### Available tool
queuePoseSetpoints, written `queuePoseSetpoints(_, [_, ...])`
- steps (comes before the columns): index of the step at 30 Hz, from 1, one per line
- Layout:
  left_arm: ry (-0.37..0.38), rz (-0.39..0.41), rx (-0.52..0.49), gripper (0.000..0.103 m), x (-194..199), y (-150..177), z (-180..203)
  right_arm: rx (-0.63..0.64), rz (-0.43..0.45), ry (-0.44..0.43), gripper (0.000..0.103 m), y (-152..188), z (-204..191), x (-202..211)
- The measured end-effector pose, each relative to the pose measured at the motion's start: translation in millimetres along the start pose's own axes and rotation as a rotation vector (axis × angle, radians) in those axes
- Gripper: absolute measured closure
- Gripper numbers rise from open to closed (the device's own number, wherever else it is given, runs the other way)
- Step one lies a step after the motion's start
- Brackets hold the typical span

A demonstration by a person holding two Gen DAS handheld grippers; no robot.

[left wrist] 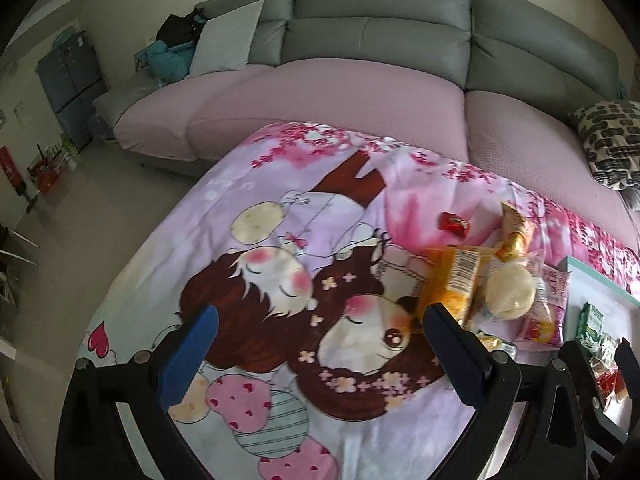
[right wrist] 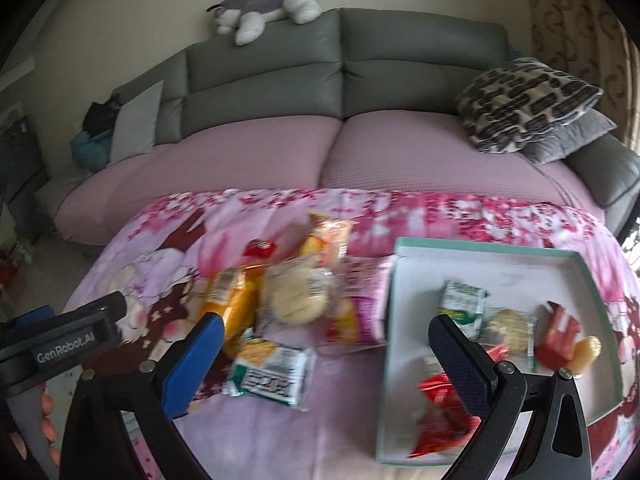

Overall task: Organize snacks
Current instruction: 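Withdraw both open tools from the tray toward the snack pile, then move the left tool to the yellow barcode bag while the right approaches the green biscuit pack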

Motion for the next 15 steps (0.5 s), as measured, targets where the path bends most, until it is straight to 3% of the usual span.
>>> queuePoseSetpoints(15, [0.023,-0.03,0.023,0.001,-14,4,-11,0.013,-0.088,-0.058,0.0,17,-26,-29])
Point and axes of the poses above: each gripper's, at about its wrist camera, not at the fingertips, and x roughly against the way its jaws point, z to its right, y to its underside, the point moved 4 cm from there along -x, roughly the way its jaws point, and after that the axes turned 4 degrees about y, right-handed, at the moved point
